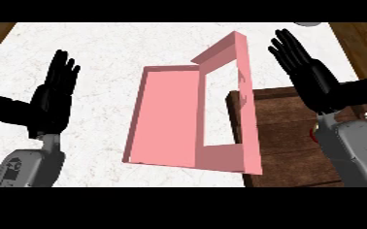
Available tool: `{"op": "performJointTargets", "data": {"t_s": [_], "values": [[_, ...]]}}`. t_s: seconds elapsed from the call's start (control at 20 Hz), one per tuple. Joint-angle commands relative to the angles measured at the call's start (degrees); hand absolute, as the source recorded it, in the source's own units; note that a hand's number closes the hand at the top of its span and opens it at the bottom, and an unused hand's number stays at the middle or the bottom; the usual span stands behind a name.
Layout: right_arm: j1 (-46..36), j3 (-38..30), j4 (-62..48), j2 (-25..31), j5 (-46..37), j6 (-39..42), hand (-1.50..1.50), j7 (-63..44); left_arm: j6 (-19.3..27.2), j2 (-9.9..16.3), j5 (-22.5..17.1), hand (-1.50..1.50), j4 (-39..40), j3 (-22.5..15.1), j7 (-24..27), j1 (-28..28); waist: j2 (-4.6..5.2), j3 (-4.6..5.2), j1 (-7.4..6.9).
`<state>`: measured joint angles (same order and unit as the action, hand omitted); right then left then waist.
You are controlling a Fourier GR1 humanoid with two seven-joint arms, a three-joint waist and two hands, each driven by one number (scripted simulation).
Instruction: Pick the cupcake from the tray and place it in the cardboard box
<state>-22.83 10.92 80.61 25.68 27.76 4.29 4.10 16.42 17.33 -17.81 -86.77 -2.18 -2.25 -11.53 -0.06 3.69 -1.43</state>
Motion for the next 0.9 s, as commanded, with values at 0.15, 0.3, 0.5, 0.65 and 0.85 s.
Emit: {"op": "performJointTargets", "data": {"t_s": [0.15,0.3,0.5,0.65,0.85], "values": [[-1.86,-12.93,-2.24,5.71,-4.56,-13.92,-1.5,3.39,-0.41,4.81,7.93,0.0,2.87,-3.15,2.14,6.5,-0.03,-3.7,2.38],[6.41,-9.67,-9.83,18.79,-18.74,-18.67,-1.5,-3.24,-0.1,7.3,9.17,0.0,3.32,-2.58,0.83,6.84,2.07,-1.94,6.63],[7.94,-21.35,-8.9,5.58,-13.96,-40.75,-1.5,0.8,-0.35,7.31,12.25,0.0,3.51,-6.27,0.2,10.51,-0.33,-3.78,4.34],[13.33,-22.06,-0.42,4.22,-15.88,-45.99,-1.5,2.19,-0.6,7.42,13.65,0.0,2.29,-6.81,3.0,13.52,-0.5,-3.62,3.11],[19.7,-13.97,4.71,11.17,-23.63,-42.59,-1.5,-8.9,-0.78,6.8,13.85,0.0,1.26,-6.7,-2.02,9.13,-0.17,-3.54,2.59]]}}
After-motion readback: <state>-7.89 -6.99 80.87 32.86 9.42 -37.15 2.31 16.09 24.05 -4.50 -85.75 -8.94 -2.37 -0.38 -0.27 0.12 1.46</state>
